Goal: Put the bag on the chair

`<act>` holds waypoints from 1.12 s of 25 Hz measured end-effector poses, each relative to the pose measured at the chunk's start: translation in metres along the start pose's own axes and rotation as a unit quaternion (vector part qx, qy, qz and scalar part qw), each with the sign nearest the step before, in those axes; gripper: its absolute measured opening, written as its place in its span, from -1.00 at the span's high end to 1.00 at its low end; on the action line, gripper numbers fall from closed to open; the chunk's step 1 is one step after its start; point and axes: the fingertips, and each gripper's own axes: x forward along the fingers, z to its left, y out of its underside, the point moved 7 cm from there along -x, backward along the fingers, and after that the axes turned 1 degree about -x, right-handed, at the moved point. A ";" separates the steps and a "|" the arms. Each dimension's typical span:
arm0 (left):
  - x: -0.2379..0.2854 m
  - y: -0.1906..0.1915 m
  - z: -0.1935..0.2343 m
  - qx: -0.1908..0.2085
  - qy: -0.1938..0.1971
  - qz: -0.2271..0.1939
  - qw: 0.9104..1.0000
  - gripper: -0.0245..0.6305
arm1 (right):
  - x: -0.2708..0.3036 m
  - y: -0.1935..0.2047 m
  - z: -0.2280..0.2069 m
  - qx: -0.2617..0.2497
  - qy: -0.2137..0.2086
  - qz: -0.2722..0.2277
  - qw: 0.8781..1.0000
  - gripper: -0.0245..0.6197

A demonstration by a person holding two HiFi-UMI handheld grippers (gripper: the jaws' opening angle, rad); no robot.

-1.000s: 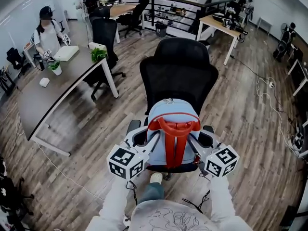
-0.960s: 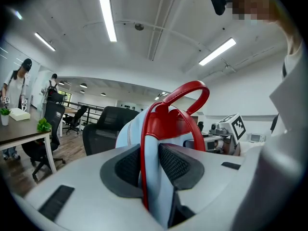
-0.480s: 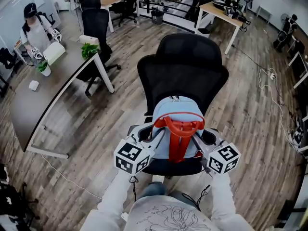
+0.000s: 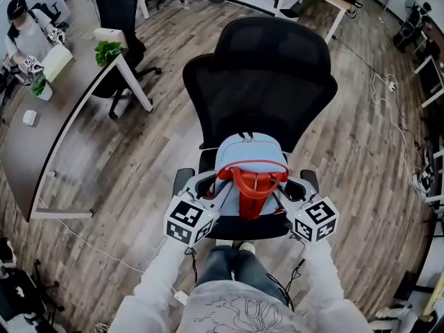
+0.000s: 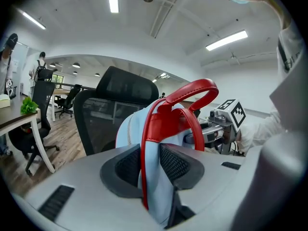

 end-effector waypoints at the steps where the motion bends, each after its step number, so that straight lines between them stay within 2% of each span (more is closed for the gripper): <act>1: 0.005 0.004 0.002 -0.001 -0.001 0.005 1.000 0.57 | 0.003 0.004 -0.004 0.000 -0.001 0.006 1.000 0.60; 7: 0.027 0.038 0.008 -0.006 0.000 0.035 0.999 0.57 | 0.020 0.039 -0.017 0.001 -0.012 0.045 0.999 0.60; 15: 0.064 0.082 0.019 -0.007 -0.007 0.065 0.998 0.57 | 0.045 0.090 -0.040 0.015 -0.007 0.081 0.997 0.60; 21: 0.089 0.121 0.029 -0.011 -0.009 0.094 0.995 0.57 | 0.065 0.128 -0.050 -0.009 0.016 0.111 0.994 0.58; 25: 0.109 0.148 0.033 -0.001 -0.018 0.132 0.991 0.57 | 0.081 0.157 -0.061 -0.024 0.028 0.141 0.989 0.57; 28: 0.120 0.164 0.034 0.003 -0.025 0.139 0.990 0.57 | 0.092 0.174 -0.067 -0.028 0.033 0.163 0.986 0.57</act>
